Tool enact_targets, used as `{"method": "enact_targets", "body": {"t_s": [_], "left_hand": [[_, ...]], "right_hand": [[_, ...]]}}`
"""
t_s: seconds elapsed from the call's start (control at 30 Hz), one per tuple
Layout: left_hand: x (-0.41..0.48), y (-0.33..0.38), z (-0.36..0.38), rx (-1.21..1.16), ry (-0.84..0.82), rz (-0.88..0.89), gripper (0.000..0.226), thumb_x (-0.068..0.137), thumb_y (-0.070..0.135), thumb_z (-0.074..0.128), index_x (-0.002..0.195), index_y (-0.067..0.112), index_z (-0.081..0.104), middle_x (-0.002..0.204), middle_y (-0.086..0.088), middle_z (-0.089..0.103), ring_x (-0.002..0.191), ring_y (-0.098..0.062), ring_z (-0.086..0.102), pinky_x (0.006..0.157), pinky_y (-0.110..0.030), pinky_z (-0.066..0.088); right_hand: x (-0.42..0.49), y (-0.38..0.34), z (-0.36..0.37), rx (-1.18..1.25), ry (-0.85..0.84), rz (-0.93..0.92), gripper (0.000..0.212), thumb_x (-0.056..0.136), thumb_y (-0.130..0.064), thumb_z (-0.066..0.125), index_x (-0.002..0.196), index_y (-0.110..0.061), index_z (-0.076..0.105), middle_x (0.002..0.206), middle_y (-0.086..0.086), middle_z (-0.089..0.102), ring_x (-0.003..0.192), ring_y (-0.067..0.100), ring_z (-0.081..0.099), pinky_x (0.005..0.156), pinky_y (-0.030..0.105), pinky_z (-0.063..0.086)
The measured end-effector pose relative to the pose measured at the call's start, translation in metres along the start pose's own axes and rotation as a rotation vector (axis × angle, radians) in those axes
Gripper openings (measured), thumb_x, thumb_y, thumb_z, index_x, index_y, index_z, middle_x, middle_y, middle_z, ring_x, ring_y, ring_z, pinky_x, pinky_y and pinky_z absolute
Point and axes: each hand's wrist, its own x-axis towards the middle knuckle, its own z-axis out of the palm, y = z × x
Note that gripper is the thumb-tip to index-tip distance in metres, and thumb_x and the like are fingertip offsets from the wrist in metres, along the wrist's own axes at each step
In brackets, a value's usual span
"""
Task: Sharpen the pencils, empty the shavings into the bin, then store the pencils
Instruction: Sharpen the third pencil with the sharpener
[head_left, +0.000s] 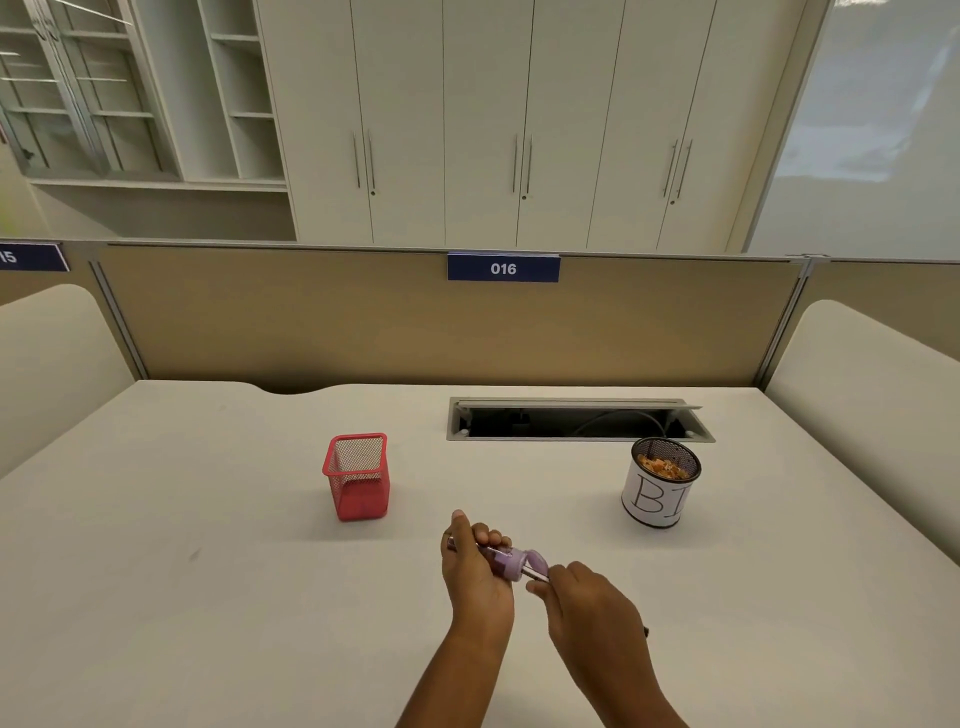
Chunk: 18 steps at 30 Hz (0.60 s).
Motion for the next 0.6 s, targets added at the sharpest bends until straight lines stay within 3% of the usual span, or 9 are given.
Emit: {"method": "enact_targets", "body": {"t_s": [0.1,0.17,0.2,0.27,0.37,0.47,0.6], "left_hand": [[0.002,0.000,0.000,0.011,0.000,-0.004,0.037,0.098,0.029,0.041,0.067,0.008,0.040,0.041,0.001,0.047,0.037,-0.010,0.046,0.056,-0.025,0.044],[0.002,0.000,0.001,0.047,-0.018,0.000,0.038,0.098,0.029,0.041,0.065,0.008,0.040,0.039,0.001,0.046,0.036,-0.009,0.046,0.049,-0.021,0.046],[0.001,0.001,0.001,0.060,-0.028,0.004,0.039,0.098,0.028,0.040,0.064,0.009,0.040,0.038,0.001,0.046,0.034,-0.008,0.046,0.046,-0.019,0.046],[0.001,0.001,0.002,0.081,-0.054,0.006,0.039,0.098,0.027,0.040,0.064,0.010,0.039,0.037,0.002,0.045,0.033,-0.007,0.045,0.045,-0.018,0.045],[0.001,0.001,0.003,0.095,-0.084,-0.003,0.036,0.099,0.024,0.039,0.065,0.010,0.037,0.037,0.003,0.043,0.033,-0.006,0.043,0.042,-0.017,0.044],[0.001,0.000,0.002,0.106,-0.101,-0.031,0.034,0.099,0.023,0.040,0.067,0.011,0.037,0.038,0.004,0.042,0.033,-0.006,0.042,0.041,-0.017,0.043],[0.003,-0.004,-0.003,0.142,-0.096,-0.079,0.036,0.098,0.023,0.041,0.065,0.011,0.036,0.038,0.003,0.043,0.034,-0.008,0.042,0.042,-0.017,0.042]], "right_hand": [[-0.004,-0.005,-0.011,-0.011,-0.099,0.009,0.030,0.062,-0.032,0.079,0.048,-0.025,0.053,0.038,0.001,0.049,0.030,0.010,0.038,0.038,0.012,0.008],[-0.002,-0.006,-0.010,0.091,-0.067,0.108,0.034,0.089,-0.028,0.054,0.056,-0.026,0.044,0.053,-0.003,0.049,0.047,0.011,0.038,0.043,0.018,0.021],[0.000,-0.005,-0.009,0.269,-0.130,0.168,0.036,0.094,-0.029,0.046,0.059,-0.023,0.044,0.059,-0.005,0.049,0.054,0.010,0.040,0.049,0.020,0.025],[0.003,-0.004,-0.016,0.551,-0.271,0.292,0.043,0.093,-0.028,0.050,0.051,-0.019,0.048,0.051,-0.006,0.045,0.052,0.010,0.039,0.051,0.020,0.026],[0.006,-0.003,-0.027,0.894,-0.407,0.519,0.048,0.089,-0.022,0.056,0.043,-0.015,0.050,0.035,-0.009,0.034,0.034,0.007,0.027,0.040,0.017,0.022],[0.007,-0.001,-0.037,1.108,-0.624,0.762,0.042,0.090,-0.024,0.055,0.050,-0.012,0.046,0.038,-0.007,0.027,0.033,0.006,0.018,0.036,0.014,0.013],[0.007,0.004,-0.039,1.345,-0.809,0.928,0.046,0.093,-0.024,0.049,0.049,-0.012,0.047,0.039,-0.006,0.024,0.029,0.004,0.016,0.028,0.012,0.012]]}}
